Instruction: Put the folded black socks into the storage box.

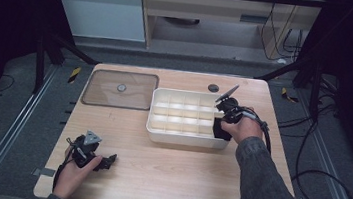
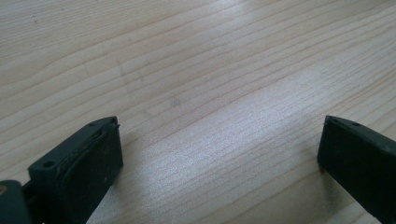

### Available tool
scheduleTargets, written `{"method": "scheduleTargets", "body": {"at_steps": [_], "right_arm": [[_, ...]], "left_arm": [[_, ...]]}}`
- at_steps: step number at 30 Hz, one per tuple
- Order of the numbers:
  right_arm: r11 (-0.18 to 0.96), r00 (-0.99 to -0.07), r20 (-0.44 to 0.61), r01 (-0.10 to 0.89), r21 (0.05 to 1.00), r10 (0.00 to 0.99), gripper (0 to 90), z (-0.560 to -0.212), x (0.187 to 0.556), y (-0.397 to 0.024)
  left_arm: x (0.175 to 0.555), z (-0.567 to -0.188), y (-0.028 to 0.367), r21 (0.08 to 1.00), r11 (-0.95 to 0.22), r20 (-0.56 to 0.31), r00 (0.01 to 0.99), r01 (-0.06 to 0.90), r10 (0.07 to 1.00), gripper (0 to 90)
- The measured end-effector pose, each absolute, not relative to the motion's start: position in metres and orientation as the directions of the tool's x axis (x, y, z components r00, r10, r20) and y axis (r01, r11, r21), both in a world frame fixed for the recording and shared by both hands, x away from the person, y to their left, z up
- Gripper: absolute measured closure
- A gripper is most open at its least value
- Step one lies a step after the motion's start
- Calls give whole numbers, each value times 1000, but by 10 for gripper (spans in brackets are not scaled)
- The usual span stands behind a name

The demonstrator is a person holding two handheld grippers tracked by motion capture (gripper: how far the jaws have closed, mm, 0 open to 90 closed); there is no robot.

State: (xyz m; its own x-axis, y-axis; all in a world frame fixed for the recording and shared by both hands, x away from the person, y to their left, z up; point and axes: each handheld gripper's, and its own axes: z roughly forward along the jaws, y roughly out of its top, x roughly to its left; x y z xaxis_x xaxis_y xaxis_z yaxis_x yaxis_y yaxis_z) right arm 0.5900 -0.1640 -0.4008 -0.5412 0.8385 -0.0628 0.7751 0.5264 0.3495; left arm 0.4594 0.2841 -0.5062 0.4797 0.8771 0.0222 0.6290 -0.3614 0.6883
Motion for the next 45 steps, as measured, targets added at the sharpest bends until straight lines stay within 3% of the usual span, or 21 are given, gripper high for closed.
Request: {"method": "scheduleTargets", "body": {"at_steps": [45], "right_arm": [[508,-535,14,811,290,845,900,-430,585,-172]], "left_arm": [[459,-506,283,690,-353,16,474,632,880,0]]}}
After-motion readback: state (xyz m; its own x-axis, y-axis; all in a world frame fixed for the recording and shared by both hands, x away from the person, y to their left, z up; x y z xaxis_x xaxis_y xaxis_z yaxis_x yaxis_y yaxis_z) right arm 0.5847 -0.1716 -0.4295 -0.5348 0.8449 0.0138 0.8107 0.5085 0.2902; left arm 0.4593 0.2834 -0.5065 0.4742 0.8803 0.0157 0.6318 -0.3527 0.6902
